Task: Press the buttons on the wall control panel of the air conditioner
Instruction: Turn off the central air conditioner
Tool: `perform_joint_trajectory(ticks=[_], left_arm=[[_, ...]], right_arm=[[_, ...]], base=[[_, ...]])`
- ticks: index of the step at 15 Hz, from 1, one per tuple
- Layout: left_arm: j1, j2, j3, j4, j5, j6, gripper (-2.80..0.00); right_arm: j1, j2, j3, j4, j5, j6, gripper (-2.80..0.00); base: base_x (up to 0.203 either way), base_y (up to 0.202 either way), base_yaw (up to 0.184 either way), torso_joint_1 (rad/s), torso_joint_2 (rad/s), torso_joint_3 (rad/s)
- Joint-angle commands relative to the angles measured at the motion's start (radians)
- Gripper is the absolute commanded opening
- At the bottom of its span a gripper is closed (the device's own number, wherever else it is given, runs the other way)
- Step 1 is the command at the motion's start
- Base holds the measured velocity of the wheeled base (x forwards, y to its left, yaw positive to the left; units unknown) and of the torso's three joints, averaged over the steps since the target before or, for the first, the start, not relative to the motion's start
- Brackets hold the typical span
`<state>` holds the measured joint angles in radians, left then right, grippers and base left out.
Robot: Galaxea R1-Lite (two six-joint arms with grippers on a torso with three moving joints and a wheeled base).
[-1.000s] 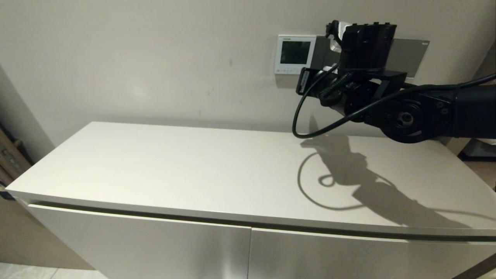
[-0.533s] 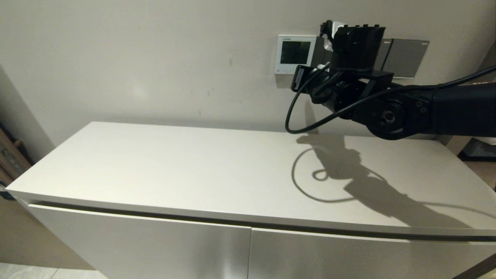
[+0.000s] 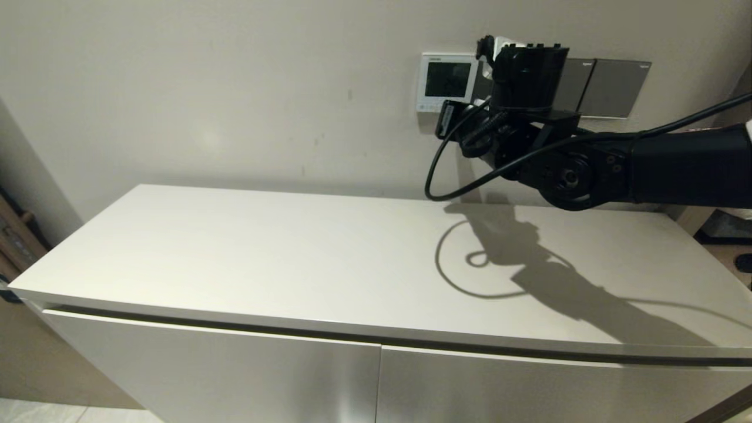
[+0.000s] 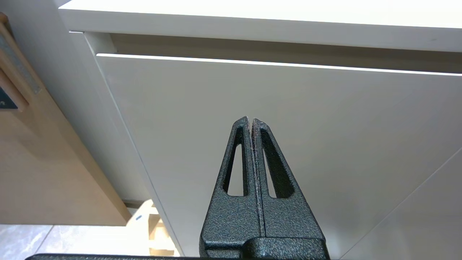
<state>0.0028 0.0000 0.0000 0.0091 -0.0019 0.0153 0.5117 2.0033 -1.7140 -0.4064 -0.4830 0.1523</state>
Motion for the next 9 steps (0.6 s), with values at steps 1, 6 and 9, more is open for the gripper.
perform_joint_trajectory(ticks=[1, 6, 9], left_arm=[[0.000, 0.002, 0.000, 0.000, 0.000, 0.000, -2.80], [0.000, 0.000, 0.000, 0.000, 0.000, 0.000, -2.80], [0.000, 0.001, 0.000, 0.000, 0.000, 0.000, -2.80]], right_arm=[[-0.003, 0.020, -0.008, -0.003, -0.003, 0.002, -2.80], [-0.027, 0.040, -0.021, -0.058, 0.014, 0.000, -2.80], [-0.025, 0.034, -0.025, -0.057, 0.014, 0.000, -2.80]], base=[[0.000, 0.000, 0.000, 0.000, 0.00, 0.000], [0.000, 0.000, 0.000, 0.000, 0.00, 0.000], [0.000, 0.000, 0.000, 0.000, 0.00, 0.000]])
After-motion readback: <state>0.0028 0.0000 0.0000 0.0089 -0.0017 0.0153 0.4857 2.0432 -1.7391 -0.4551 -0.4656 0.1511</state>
